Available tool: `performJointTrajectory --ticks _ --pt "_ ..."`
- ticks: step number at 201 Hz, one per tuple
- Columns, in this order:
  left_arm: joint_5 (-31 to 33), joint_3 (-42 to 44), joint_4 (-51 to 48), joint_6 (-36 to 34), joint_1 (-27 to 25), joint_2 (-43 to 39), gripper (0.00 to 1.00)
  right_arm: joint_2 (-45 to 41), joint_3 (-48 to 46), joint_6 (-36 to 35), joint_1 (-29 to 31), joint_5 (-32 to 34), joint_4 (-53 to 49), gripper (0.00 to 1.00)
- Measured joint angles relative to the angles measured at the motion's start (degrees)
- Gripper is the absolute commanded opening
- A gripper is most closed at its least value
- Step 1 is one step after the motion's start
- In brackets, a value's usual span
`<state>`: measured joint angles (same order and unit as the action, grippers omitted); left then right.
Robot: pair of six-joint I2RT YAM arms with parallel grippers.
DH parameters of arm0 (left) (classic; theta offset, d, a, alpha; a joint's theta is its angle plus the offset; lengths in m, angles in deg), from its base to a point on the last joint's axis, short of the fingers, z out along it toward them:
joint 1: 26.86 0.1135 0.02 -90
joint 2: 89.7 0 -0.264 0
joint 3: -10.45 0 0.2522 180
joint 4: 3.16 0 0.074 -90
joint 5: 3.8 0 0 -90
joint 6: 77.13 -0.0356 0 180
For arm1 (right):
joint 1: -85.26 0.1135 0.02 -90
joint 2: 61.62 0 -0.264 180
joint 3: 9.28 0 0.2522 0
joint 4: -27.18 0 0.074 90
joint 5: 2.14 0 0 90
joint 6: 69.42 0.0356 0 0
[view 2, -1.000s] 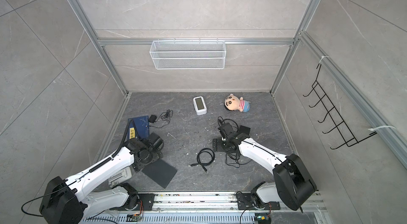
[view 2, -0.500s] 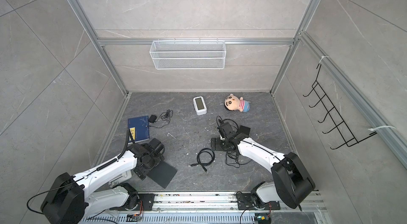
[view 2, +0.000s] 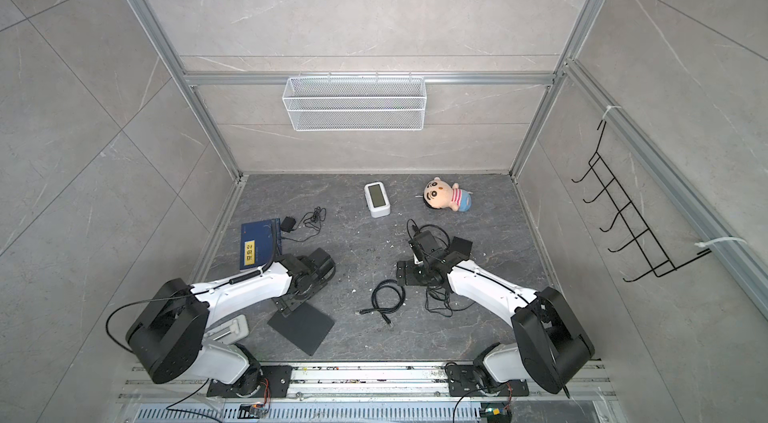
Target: Insert the plug into the switch port
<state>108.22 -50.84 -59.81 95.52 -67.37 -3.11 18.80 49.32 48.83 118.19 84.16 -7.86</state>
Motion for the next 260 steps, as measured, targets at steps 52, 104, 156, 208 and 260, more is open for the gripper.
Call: performJointTrajectory --ticks 52,104,156,208,260 --pt "-3.1 10.7 4.2 2.5 0.3 -16.2 1.00 0.2 0.0 -1.0 0.3 -0.2 -0.3 0.92" --pt "-4.4 20.9 6.1 8.5 0.4 -35.4 1.00 2.0 0.0 -1.1 1.6 -0.5 -0.3 0.92" --pt "-7.1 15.6 -4.5 9.2 0.4 -29.1 1.00 3.2 0.1 -1.0 3.2 -0.4 -0.2 0.92" --pt "-10.2 16.6 -9.4 9.5 0.4 -27.6 1.00 4.7 0.2 -1.0 4.2 -0.4 0.6 0.92" --pt "-9.8 22.4 3.1 11.7 0.4 -30.0 1.00 5.5 0.9 -1.0 4.4 -0.2 0.6 0.92"
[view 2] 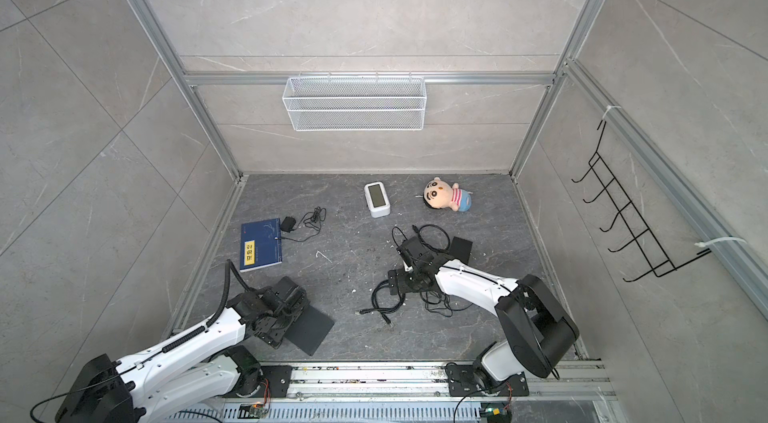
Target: Insert the plug into the switch port
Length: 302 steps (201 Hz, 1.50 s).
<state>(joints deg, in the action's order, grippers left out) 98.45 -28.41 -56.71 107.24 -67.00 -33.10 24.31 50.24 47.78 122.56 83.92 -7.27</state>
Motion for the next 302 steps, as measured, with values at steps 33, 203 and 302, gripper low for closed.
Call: performJointTrajectory --ticks 33,203,302 --pt "1.4 -0.1 2.8 0.1 0.0 1.0 0.99 0.0 0.0 0.0 0.0 0.0 0.0 0.92" --pt "-11.6 -34.7 35.9 -30.3 12.5 47.9 0.84 2.1 1.1 0.0 3.4 -3.7 2.6 0.73" --pt "-20.0 -24.2 18.5 -52.0 13.6 34.6 0.57 10.9 3.6 9.3 10.7 -10.4 16.3 0.46"
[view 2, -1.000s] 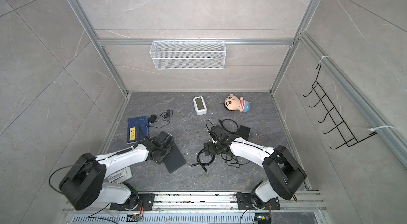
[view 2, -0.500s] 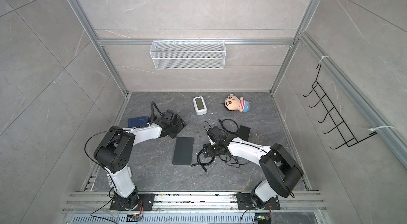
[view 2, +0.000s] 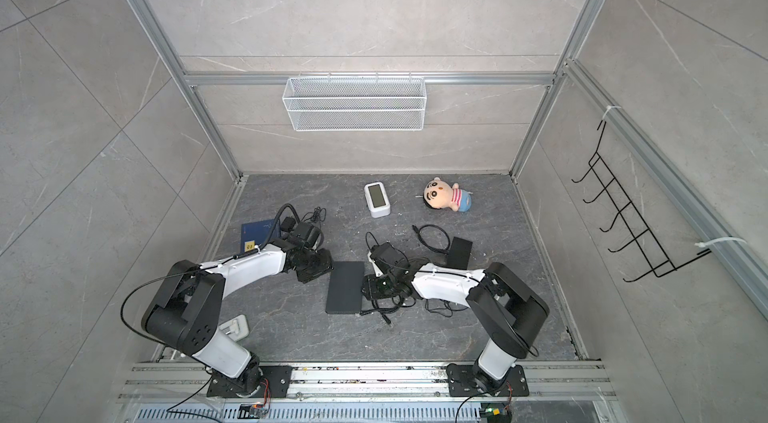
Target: Insert the plug into the switch port
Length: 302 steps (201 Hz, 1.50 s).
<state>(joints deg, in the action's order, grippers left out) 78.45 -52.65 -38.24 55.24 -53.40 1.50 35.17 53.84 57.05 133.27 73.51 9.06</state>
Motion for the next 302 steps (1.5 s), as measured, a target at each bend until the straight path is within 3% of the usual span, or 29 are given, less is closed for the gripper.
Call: performJointTrajectory --ticks 34,69,104,135,154,188,222,302 --pt "-3.1 1.1 1.7 -0.9 -1.4 -0.3 0.52 2.9 1.3 2.8 1.6 -0.7 3.1 0.42" --pt "-2.2 0.6 1.8 -1.0 -1.8 0.1 0.53 5.7 3.9 4.8 2.0 -0.5 4.3 0.39" --pt "2.4 -4.7 -1.2 -2.2 -0.9 3.3 0.60 8.9 7.6 5.2 2.0 -1.2 5.2 0.41" --pt "7.8 -12.9 -4.8 -5.0 1.8 7.4 0.62 9.4 8.8 4.5 2.1 -1.3 4.8 0.51" --pt "11.4 -17.8 -6.3 -6.2 4.7 9.4 0.75 7.6 8.8 3.1 1.9 -0.6 2.5 0.54" --pt "20.0 -20.3 -8.6 -5.6 10.2 10.9 0.79 0.9 8.8 -0.2 0.2 1.3 -1.9 0.55" --pt "24.1 -20.4 -8.6 -2.1 14.3 13.8 0.75 -1.6 8.8 -2.1 -0.3 2.2 -3.7 0.55" --pt "26.8 -21.0 -3.0 3.5 14.6 19.8 0.64 -1.6 7.4 -3.1 -0.3 2.1 -5.1 0.54"
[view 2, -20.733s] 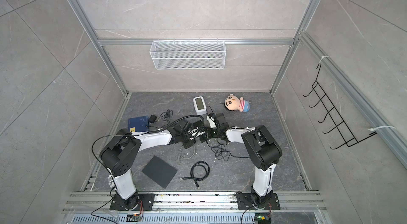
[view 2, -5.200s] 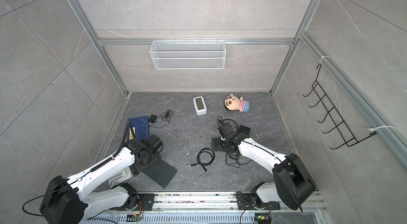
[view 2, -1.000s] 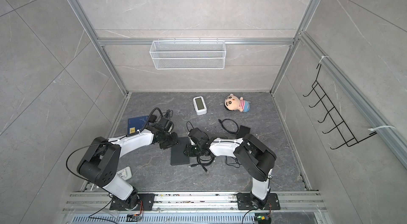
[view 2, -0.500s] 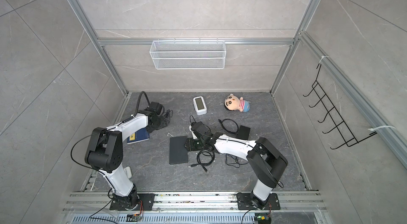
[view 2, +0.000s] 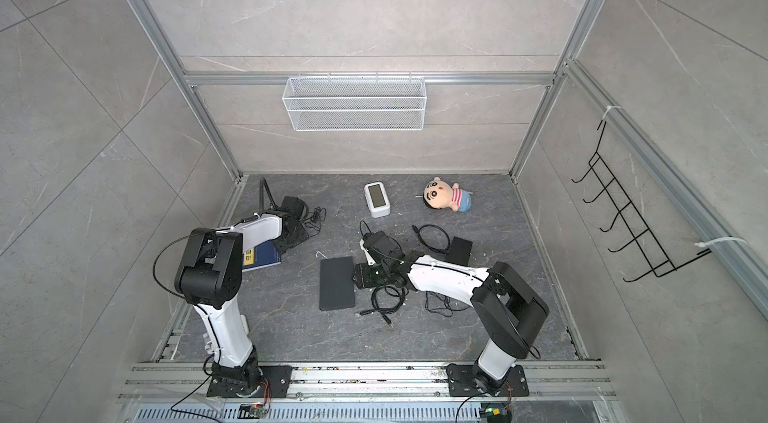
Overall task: Insert the plug into the switch port
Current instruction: 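Grasp the black barrel plug of the adapter cable with the left gripper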
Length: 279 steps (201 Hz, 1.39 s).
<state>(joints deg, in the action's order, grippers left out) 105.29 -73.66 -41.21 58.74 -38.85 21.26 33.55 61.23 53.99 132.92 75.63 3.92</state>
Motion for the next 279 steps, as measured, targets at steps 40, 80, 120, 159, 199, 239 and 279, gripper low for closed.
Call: performJointTrajectory --ticks 40,80,120,159,199,239,279 --pt "0.8 1.0 4.2 2.1 0.1 0.1 0.59 0.1 -0.1 0.0 0.0 -0.3 0.0 0.54" --pt "2.4 1.4 6.4 3.6 0.3 0.5 0.51 0.1 -0.2 0.0 0.0 -1.1 0.1 0.54" --pt "3.7 1.1 6.8 4.2 0.7 1.2 0.28 0.1 -1.3 0.0 0.0 -1.3 0.1 0.54" --pt "3.1 1.1 7.0 3.8 0.8 1.2 0.04 0.1 -1.5 -0.1 0.0 -1.2 0.0 0.54" --pt "1.1 1.0 8.0 2.4 0.7 1.2 0.02 0.1 -1.5 -0.8 0.0 -0.8 -0.6 0.55" --pt "-3.4 0.8 7.8 2.1 -1.8 0.6 0.00 0.1 -1.5 -1.6 -1.0 -0.2 -1.3 0.55" --pt "-8.1 -4.4 6.1 3.1 -11.8 0.6 0.00 -0.9 -1.8 -2.0 -5.1 0.7 -1.4 0.55"
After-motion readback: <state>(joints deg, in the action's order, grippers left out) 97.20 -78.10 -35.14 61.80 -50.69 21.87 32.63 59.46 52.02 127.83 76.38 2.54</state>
